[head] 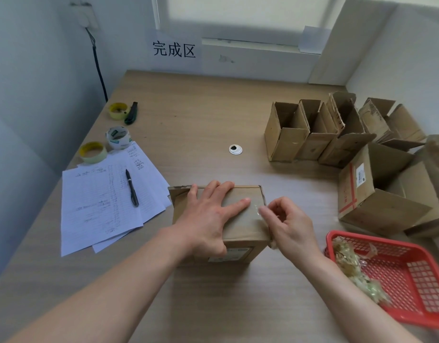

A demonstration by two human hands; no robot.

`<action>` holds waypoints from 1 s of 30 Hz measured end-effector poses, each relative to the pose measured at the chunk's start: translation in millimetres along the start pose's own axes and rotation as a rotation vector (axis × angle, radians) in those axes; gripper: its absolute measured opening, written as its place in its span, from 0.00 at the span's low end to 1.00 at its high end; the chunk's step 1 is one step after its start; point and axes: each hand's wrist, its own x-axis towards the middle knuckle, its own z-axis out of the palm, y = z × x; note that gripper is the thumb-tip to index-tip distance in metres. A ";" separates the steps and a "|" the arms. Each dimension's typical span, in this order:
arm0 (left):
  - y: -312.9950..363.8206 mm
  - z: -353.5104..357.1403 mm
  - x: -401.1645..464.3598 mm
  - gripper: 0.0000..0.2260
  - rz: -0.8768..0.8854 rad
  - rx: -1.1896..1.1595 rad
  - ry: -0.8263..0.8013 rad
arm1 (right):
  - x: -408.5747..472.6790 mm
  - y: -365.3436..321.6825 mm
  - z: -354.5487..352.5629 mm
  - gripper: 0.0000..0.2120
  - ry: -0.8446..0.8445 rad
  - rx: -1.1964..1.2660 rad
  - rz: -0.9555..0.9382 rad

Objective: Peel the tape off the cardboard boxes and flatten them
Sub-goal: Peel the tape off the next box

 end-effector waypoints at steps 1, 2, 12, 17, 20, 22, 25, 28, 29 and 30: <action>0.2 0.1 -0.2 0.54 0.001 0.001 0.004 | 0.6 -0.7 0.9 0.13 -0.025 -0.023 0.023; 0.7 0.3 -0.3 0.53 0.001 0.001 0.008 | 1.4 -1.1 2.2 0.16 -0.042 -0.033 0.056; 3.8 -0.5 -1.8 0.53 -0.006 0.013 0.002 | -2.0 -1.9 7.4 0.14 0.053 -0.132 0.018; 6.2 0.4 -5.1 0.53 -0.020 0.019 0.007 | 9.6 -13.6 11.3 0.25 0.058 -0.186 0.164; 6.7 0.8 -4.9 0.54 -0.044 0.028 0.002 | 12.3 -19.7 15.4 0.26 0.049 -0.264 0.177; 6.8 -0.5 -3.4 0.54 -0.045 0.034 -0.005 | 12.0 -17.3 15.4 0.23 0.047 -0.265 0.150; 7.8 -1.9 -1.3 0.55 -0.042 0.030 -0.007 | 10.2 -14.7 13.5 0.19 0.058 -0.238 0.103; 7.5 -2.4 -2.5 0.55 -0.042 0.021 -0.010 | 6.0 -13.0 11.2 0.15 0.079 -0.186 0.092; 7.3 -2.3 -3.1 0.54 -0.042 0.017 -0.007 | 3.8 -11.1 9.8 0.15 0.093 -0.166 0.092; 7.4 -2.6 -3.6 0.54 -0.042 0.015 -0.006 | 1.3 -9.2 8.4 0.15 0.104 -0.147 0.094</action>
